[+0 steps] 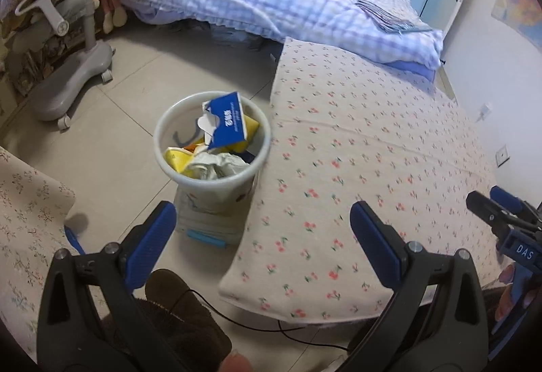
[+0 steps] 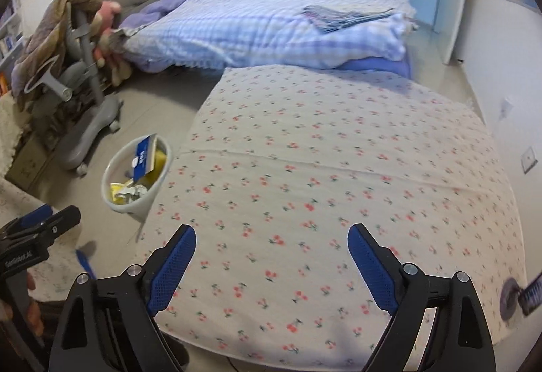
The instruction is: Collect trash
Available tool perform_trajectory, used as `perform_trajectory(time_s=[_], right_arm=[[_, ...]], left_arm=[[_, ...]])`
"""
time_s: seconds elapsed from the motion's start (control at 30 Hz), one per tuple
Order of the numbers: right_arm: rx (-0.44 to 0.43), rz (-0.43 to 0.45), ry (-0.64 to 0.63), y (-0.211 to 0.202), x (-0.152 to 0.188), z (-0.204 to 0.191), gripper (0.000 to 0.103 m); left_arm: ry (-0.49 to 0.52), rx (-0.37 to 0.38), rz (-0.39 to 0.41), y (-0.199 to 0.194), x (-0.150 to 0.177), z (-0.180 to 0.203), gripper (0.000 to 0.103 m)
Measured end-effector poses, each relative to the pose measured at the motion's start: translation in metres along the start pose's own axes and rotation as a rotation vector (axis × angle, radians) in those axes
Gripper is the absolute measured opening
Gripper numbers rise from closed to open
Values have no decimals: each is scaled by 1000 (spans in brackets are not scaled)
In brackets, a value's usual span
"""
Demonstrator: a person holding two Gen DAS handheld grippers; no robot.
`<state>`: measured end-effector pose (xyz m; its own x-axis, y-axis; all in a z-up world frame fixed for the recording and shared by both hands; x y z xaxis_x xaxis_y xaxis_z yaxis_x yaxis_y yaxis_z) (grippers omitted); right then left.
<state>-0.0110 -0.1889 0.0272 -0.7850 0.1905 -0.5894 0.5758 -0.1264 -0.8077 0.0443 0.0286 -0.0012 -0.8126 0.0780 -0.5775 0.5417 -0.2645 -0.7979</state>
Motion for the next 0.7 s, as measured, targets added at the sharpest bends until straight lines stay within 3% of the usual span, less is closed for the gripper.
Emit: perform_trajectory(time_s=[0.17, 0.4, 0.7], right_arm=[[76, 65, 50, -6, 25, 17, 93], [176, 78, 32, 4, 40, 28, 93], [160, 81, 43, 5, 45, 27, 93]], left_arm=[[38, -44, 17, -2, 14, 14, 102], [81, -89, 64, -2, 21, 27, 102], [89, -77, 62, -1, 26, 33, 102]])
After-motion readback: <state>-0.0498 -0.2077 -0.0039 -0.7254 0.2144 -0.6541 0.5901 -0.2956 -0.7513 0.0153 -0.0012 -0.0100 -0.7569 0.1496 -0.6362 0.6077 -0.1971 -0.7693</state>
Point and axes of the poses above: each gripper's, at about its wrist camera, not at the fingertips, and y roughly the way its jaws point, z to its right, x to its underside, the point moved 3 cm from there along y, roughly the way its jaws point, and after that the axes turned 4 degrees about x, right-handed, at the moved point
